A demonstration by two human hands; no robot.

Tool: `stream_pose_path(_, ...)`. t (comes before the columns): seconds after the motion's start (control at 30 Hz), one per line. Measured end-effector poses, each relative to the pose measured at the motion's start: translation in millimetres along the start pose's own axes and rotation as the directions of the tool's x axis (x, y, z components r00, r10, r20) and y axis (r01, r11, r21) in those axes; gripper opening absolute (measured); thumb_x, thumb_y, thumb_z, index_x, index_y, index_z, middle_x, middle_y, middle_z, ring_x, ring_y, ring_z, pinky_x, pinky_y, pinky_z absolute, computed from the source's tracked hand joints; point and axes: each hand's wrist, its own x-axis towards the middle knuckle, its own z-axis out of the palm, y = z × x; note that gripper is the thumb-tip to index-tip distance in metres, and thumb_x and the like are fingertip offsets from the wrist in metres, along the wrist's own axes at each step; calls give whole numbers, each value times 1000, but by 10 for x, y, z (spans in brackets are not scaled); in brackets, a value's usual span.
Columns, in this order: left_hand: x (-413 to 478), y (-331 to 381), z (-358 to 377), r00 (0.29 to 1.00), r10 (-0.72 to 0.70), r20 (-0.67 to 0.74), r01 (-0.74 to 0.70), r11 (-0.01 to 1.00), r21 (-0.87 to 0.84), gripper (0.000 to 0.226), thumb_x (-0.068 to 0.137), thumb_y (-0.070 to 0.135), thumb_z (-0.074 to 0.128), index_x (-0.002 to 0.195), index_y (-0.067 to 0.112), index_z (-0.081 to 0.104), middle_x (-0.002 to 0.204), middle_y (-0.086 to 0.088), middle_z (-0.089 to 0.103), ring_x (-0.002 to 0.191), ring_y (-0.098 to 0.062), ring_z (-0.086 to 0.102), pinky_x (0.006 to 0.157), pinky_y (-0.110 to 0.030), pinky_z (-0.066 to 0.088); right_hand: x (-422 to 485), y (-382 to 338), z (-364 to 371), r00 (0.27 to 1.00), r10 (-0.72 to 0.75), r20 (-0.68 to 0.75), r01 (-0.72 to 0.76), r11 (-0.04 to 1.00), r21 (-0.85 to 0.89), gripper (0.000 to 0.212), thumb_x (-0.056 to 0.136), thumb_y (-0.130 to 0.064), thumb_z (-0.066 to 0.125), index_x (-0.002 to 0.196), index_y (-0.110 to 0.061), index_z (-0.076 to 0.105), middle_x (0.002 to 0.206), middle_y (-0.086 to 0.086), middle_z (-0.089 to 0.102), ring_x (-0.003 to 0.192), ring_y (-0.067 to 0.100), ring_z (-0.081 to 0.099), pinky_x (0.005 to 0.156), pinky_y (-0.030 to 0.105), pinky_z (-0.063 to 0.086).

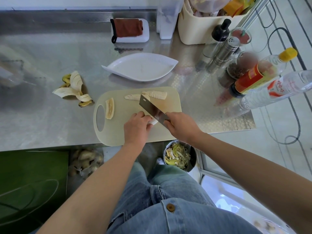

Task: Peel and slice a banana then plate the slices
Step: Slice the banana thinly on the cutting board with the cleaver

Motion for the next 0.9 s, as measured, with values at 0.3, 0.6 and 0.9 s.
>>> stream_pose_path(0.3,-7,0,6,1000,1,-16,-2,1000,-15,14,78,19,76,92,19,72,91,0,63,81,-22,54,56,-27,36,-26,64,93,999,30,27,-28,999,-43,17,96,-24,43,91,-11,53,83,8,61,70,25,53,60,29,34)
stream_pose_path(0.6,-6,0,9,1000,-5,-10,5,1000,-12,15,80,22,74,95,20,71,92,1,62,84,-21,55,58,-28,42,-50,9,17,1000,-3,-21,3,1000,8,19,96,-22,45,78,-18,39,70,-2,46,62,20,43,57,29,29)
stream_pose_path(0.9,-6,1,16,1000,-1,-18,1,1000,-15,15,79,21,76,93,19,72,91,0,63,82,-22,55,57,-29,44,-52,1,3,1000,7,-5,-7,1000,12,19,96,-21,44,78,-17,40,71,0,47,63,21,44,58,28,28)
